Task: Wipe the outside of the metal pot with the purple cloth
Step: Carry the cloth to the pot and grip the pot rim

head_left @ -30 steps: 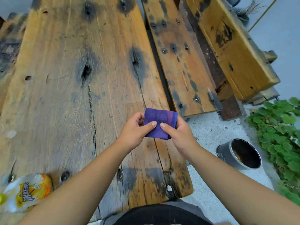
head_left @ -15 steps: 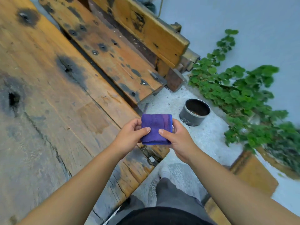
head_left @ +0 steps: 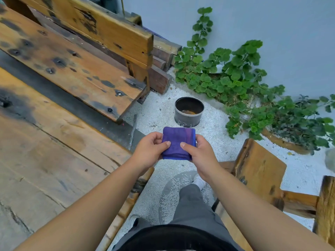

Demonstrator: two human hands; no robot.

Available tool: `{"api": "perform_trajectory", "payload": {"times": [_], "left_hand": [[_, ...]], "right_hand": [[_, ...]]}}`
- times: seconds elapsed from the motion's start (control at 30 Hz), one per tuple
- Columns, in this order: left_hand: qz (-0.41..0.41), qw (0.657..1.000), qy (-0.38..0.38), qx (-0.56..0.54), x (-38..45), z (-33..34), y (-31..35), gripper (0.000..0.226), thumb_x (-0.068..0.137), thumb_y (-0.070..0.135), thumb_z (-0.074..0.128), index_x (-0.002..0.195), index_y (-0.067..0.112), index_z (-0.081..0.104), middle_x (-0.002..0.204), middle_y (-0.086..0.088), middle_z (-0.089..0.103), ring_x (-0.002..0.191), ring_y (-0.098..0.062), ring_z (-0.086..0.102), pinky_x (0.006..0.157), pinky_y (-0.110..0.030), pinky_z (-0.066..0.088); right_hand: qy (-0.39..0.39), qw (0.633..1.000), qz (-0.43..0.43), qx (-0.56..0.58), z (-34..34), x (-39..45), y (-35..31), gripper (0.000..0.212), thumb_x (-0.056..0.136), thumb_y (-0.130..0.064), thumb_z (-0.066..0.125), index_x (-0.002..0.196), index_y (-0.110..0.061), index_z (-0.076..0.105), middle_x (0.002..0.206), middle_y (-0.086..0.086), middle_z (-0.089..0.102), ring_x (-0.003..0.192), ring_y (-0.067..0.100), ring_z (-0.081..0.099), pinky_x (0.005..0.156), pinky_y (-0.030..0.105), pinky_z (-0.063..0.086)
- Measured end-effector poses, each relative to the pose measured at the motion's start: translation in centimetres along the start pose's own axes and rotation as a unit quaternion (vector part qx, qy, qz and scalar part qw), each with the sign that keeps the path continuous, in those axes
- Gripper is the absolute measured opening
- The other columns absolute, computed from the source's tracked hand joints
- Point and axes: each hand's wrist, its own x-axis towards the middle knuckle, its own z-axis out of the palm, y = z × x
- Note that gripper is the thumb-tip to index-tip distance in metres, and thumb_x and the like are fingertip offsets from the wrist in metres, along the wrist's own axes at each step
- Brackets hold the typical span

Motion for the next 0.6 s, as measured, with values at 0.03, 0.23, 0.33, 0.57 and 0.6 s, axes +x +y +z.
{"api": "perform_trajectory", "payload": {"times": [0.03,0.23,0.33,0.57,0.6], "left_hand": [[-0.002,1.0,0.002,0.0,0.9,0.8,0.3,0.015,0.096,-0.004,0.059,0.11,-0.007,0.057,0.096,-0.021,0.063,0.078,-0.022,0.061,0.079,-0.043,0.055],[-0.016,0.999,0.012,0.031,8.7,8.1,2.5,0.013,0.093,-0.004,0.062,0.098,0.008,0.061,0.1,-0.019,0.06,0.087,-0.027,0.061,0.079,-0.045,0.058],[-0.031,0.999,0.006,0.031,12.0,11.4,3.6,0.013,0.093,-0.004,0.062,0.101,0.006,0.059,0.101,-0.019,0.06,0.086,-0.026,0.062,0.078,-0.045,0.06],[-0.074,0.997,0.009,0.02,18.6,15.9,4.1,0.017,0.094,-0.001,0.062,0.099,0.015,0.061,0.096,-0.011,0.066,0.07,-0.01,0.067,0.06,-0.025,0.056],[-0.079,0.997,0.006,0.019,19.7,16.2,3.9,0.017,0.094,-0.001,0.062,0.1,0.014,0.061,0.098,-0.013,0.066,0.072,-0.013,0.067,0.061,-0.026,0.056]], "right_hand": [[-0.002,1.0,-0.004,-0.003,-0.8,1.0,-0.2,0.026,0.084,-0.008,0.07,0.106,-0.02,0.064,0.102,0.006,0.075,0.096,0.025,0.071,0.086,0.04,0.057],[-0.01,1.0,0.0,-0.024,-8.7,9.0,-2.3,0.032,0.078,-0.015,0.071,0.108,-0.024,0.063,0.106,0.002,0.074,0.099,0.021,0.07,0.093,0.046,0.055],[-0.015,0.999,0.007,-0.027,-12.4,12.5,-3.5,0.031,0.083,-0.009,0.07,0.109,-0.025,0.062,0.108,0.002,0.072,0.1,0.02,0.069,0.094,0.048,0.054],[-0.019,0.999,0.041,0.0,-16.8,19.0,-3.6,0.038,0.071,-0.019,0.07,0.107,-0.027,0.062,0.107,0.004,0.072,0.099,0.023,0.069,0.09,0.044,0.057],[-0.018,0.999,0.049,0.012,-17.2,20.0,-3.3,0.039,0.07,-0.019,0.07,0.107,-0.027,0.061,0.107,0.005,0.072,0.101,0.025,0.069,0.09,0.044,0.057]]}}
